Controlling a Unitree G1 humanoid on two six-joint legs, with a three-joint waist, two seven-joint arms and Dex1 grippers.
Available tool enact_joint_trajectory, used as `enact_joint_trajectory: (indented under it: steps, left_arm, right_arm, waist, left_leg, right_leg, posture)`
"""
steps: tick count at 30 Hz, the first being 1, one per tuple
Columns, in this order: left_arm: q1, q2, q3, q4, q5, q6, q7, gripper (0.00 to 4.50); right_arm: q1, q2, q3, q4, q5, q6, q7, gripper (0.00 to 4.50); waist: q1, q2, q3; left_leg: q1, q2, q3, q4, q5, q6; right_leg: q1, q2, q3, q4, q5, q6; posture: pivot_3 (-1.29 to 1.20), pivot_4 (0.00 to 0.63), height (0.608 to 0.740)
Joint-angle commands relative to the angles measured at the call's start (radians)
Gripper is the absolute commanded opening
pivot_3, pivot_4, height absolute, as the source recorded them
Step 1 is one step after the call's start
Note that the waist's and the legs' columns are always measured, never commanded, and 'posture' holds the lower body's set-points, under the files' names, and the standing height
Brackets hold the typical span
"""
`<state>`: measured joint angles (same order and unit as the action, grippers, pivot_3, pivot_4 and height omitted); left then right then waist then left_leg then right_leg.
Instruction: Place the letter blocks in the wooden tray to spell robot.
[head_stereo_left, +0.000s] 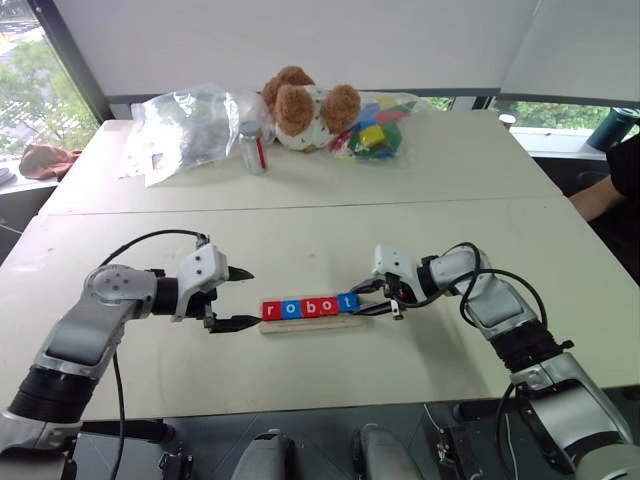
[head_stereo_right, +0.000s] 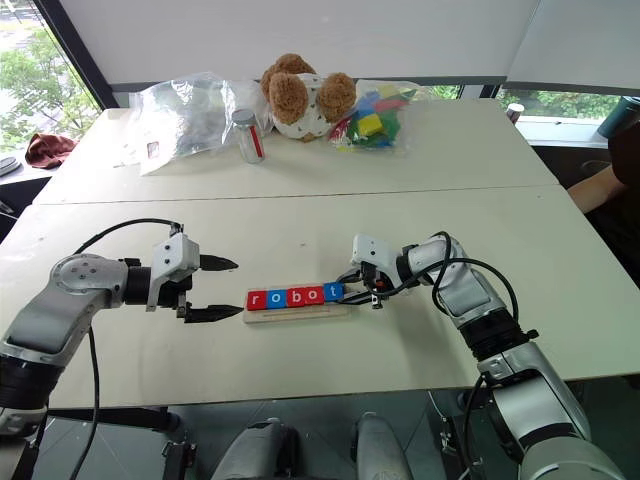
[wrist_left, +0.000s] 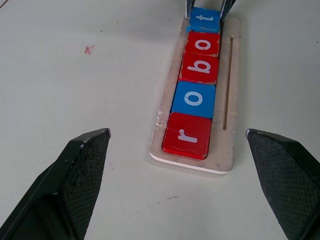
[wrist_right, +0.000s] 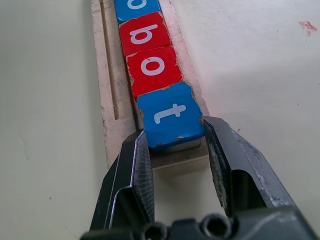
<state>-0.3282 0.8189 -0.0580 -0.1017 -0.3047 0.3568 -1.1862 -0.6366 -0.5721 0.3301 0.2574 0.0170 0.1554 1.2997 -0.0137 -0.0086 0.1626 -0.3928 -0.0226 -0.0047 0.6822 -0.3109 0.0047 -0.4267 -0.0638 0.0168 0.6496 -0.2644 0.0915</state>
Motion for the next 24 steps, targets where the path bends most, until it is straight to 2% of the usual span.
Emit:
enact_joint_trajectory:
  steps: [1,24]
  left_arm:
    - [-0.016,-0.006,0.0,-0.008,0.004,-0.024,0.004,4.5]
    - [-0.039,-0.034,-0.011,0.022,0.022,-0.051,0.005,4.5]
  right_arm:
    - [-0.017,0.002,-0.002,-0.04,0.013,-0.003,0.01,1.08]
    - [0.001,-0.014,0.015,-0.093,0.0,0.029,0.026,1.08]
  waist:
    - [0.0,0.0,0.0]
    - [0.0,0.0,0.0]
  left_leg:
    - [0.0,0.0,0.0,0.0,0.0,0.0]
    - [0.0,0.0,0.0,0.0,0.0,0.0]
  right_leg:
    - [0.0,0.0,0.0,0.0,0.0,0.0]
    - [0.0,0.0,0.0,0.0,0.0,0.0]
  posture:
    - [0.0,0.15,0.74]
    - [0.0,0.15,0.74]
